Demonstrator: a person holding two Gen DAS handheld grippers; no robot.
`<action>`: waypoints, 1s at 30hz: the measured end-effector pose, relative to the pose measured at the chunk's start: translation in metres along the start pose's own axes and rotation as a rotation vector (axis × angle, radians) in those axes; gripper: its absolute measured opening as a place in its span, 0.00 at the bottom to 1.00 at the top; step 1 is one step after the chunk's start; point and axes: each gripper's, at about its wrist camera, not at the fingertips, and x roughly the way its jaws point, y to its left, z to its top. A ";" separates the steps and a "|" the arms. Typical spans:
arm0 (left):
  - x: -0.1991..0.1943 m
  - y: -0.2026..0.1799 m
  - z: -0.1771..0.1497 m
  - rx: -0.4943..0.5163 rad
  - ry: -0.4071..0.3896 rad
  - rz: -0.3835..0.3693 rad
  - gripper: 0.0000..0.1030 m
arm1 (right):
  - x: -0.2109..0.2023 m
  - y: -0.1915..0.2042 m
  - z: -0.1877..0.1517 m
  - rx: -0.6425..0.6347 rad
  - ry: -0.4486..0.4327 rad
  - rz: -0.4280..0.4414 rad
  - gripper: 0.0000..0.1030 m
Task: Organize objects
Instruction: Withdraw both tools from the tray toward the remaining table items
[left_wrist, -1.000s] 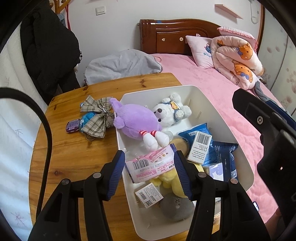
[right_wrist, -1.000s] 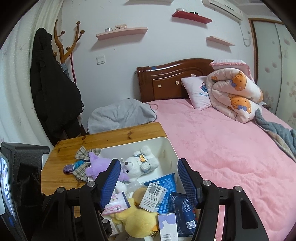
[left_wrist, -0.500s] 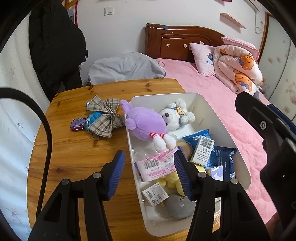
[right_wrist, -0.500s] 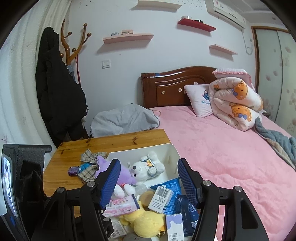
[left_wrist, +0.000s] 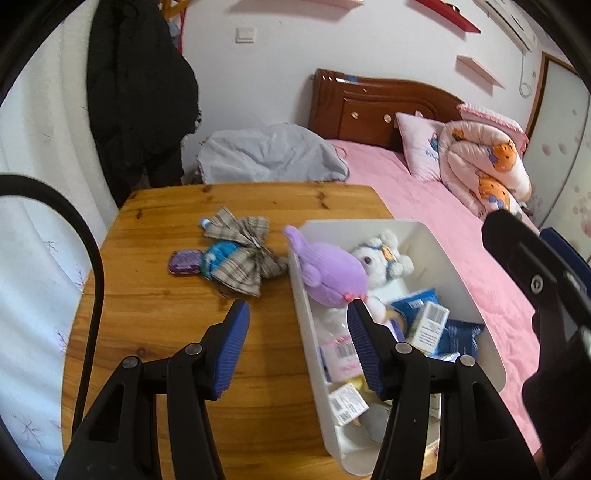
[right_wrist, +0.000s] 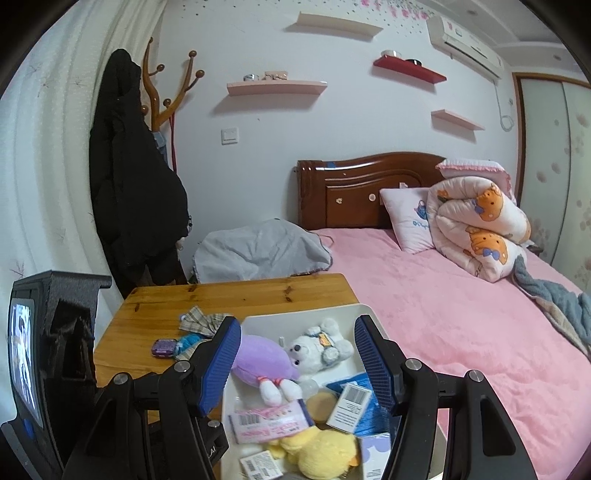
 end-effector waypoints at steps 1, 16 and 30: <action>-0.001 0.004 0.001 -0.005 -0.010 0.005 0.58 | -0.001 0.005 0.001 -0.006 -0.005 0.003 0.63; -0.009 0.095 0.025 -0.151 -0.093 0.151 0.58 | 0.012 0.053 0.011 -0.093 -0.004 0.042 0.63; 0.028 0.154 0.058 -0.250 -0.011 0.160 0.65 | 0.086 0.067 0.062 -0.127 0.131 0.191 0.64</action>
